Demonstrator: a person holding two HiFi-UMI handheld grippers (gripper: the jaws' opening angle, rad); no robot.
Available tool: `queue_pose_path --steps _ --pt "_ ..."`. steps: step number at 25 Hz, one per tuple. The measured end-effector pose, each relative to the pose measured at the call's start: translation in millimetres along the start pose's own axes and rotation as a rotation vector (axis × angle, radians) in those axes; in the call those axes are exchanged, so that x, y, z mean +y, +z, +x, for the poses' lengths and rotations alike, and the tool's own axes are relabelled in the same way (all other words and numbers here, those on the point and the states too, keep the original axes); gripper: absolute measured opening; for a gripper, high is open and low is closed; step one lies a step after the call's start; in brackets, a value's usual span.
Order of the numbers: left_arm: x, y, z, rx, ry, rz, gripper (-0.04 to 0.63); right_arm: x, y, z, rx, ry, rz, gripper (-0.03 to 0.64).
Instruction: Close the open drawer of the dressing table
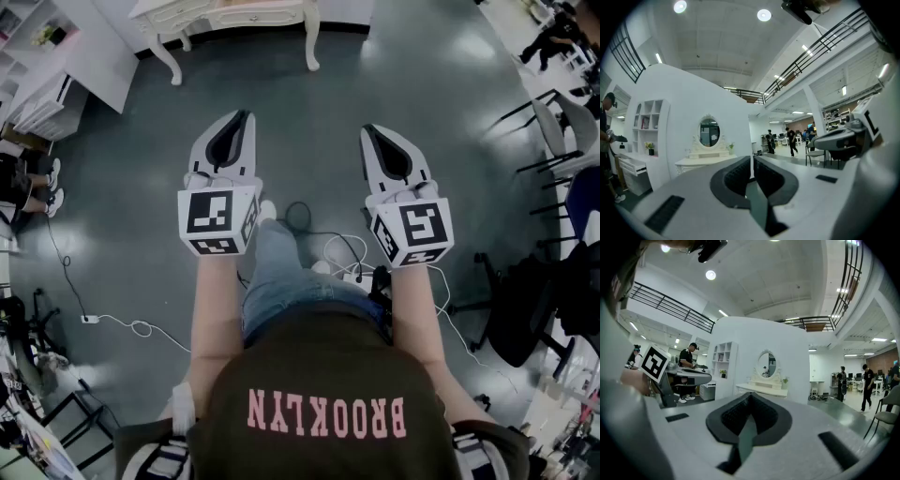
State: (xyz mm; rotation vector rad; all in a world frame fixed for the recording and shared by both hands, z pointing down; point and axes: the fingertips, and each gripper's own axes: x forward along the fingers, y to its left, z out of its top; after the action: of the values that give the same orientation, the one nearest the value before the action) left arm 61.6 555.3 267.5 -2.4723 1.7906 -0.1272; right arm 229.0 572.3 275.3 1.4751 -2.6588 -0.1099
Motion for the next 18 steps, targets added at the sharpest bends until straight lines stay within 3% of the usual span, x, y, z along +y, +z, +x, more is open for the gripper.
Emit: queue_pose_path --steps 7,18 --pt "19 -8 18 0.024 -0.018 -0.004 0.020 -3 -1 32 0.023 -0.015 -0.002 -0.003" --pt "95 -21 89 0.047 0.003 -0.042 0.020 -23 -1 120 0.051 -0.052 0.018 -0.003"
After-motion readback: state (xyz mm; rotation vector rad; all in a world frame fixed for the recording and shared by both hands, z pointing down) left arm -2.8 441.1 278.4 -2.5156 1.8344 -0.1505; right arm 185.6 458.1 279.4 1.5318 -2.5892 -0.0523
